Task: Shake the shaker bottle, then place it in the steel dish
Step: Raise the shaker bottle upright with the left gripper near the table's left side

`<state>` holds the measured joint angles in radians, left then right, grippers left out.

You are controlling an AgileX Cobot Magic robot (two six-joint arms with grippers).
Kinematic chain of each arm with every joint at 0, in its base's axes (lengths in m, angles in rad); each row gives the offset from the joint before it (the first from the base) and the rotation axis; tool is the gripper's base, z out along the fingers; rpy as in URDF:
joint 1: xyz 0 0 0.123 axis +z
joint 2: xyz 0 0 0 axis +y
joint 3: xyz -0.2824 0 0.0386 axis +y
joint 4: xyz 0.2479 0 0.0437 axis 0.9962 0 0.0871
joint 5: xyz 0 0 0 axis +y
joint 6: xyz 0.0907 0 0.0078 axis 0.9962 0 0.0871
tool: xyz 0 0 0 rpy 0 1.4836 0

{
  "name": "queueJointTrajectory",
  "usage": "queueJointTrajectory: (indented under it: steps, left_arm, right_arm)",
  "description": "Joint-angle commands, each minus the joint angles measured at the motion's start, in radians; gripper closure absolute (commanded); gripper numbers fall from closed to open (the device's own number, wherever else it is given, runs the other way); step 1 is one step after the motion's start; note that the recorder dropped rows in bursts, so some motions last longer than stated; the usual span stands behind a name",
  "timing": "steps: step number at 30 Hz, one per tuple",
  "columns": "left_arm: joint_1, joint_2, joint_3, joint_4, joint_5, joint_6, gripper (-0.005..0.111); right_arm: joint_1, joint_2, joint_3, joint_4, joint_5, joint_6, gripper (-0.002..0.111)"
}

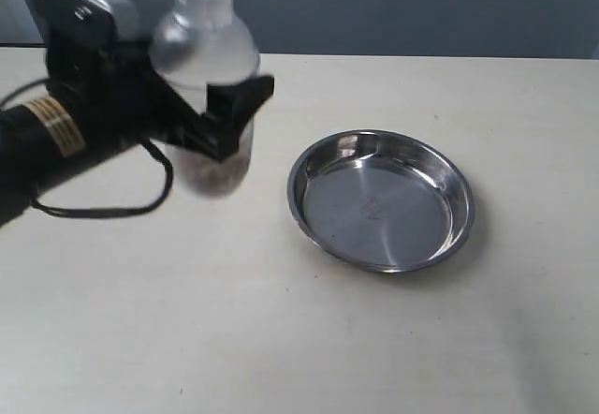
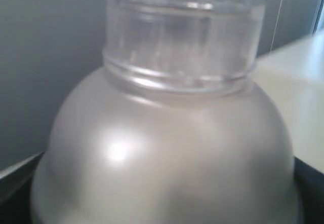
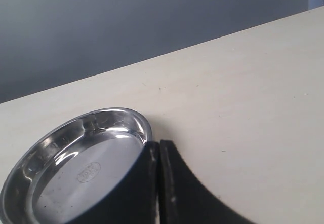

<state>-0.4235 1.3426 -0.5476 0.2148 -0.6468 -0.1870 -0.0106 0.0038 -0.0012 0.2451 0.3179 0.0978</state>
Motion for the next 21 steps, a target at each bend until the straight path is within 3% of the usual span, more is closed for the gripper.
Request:
queueJointTrajectory:
  steps: [1,2,4,5,7,8,9,11,12,13,15,17,19,21]
  left_arm:
    - [-0.009,-0.147,-0.024,-0.099,0.046,0.064,0.107]
    - [0.004,-0.11,-0.01,-0.231,0.12,0.162,0.107]
    - [0.017,-0.055,0.003,-0.421,0.122,0.209,0.107]
    - [0.0,-0.082,-0.002,-0.369,0.114,0.173,0.107]
    - [-0.059,-0.187,-0.018,-0.06,-0.012,0.063,0.107]
    - [-0.08,-0.225,-0.031,0.016,-0.081,0.037,0.107]
    - [-0.099,-0.262,-0.038,0.036,-0.064,0.044,0.107]
    - [-0.101,-0.264,-0.032,-0.155,0.138,0.173,0.107]
    - [-0.08,-0.219,-0.014,-0.353,0.207,0.326,0.107]
    - [-0.056,-0.159,0.011,-0.554,0.209,0.463,0.107]
    - [-0.051,-0.105,0.019,-0.737,0.213,0.54,0.107]
    - [-0.097,-0.152,0.012,-0.596,0.218,0.476,0.107]
    - [-0.156,-0.21,0.009,-0.4,0.139,0.376,0.107]
    - [-0.162,-0.202,0.03,-0.444,0.11,0.387,0.107]
  right_arm:
    - [0.002,-0.004,0.001,0.0,-0.01,-0.006,0.109]
    - [0.002,-0.004,0.001,0.0,-0.01,-0.006,0.109]
    - [0.002,-0.004,0.001,0.0,-0.01,-0.006,0.109]
    - [0.002,-0.004,0.001,0.0,-0.01,-0.006,0.109]
    - [0.002,-0.004,0.001,0.0,-0.01,-0.006,0.109]
    - [0.002,-0.004,0.001,0.0,-0.01,-0.006,0.109]
    - [0.002,-0.004,0.001,0.0,-0.01,-0.006,0.109]
    - [0.0,-0.004,0.001,0.0,-0.01,-0.006,0.109]
    - [0.0,-0.004,0.001,0.0,-0.01,-0.006,0.109]
    - [0.002,-0.004,0.001,0.0,-0.01,-0.006,0.109]
    - [0.002,-0.004,0.001,0.0,-0.01,-0.006,0.109]
    - [0.002,-0.004,0.001,0.0,-0.01,-0.006,0.109]
    - [0.002,-0.004,0.001,0.0,-0.01,-0.006,0.109]
    - [0.0,-0.004,0.001,0.0,-0.01,-0.006,0.109]
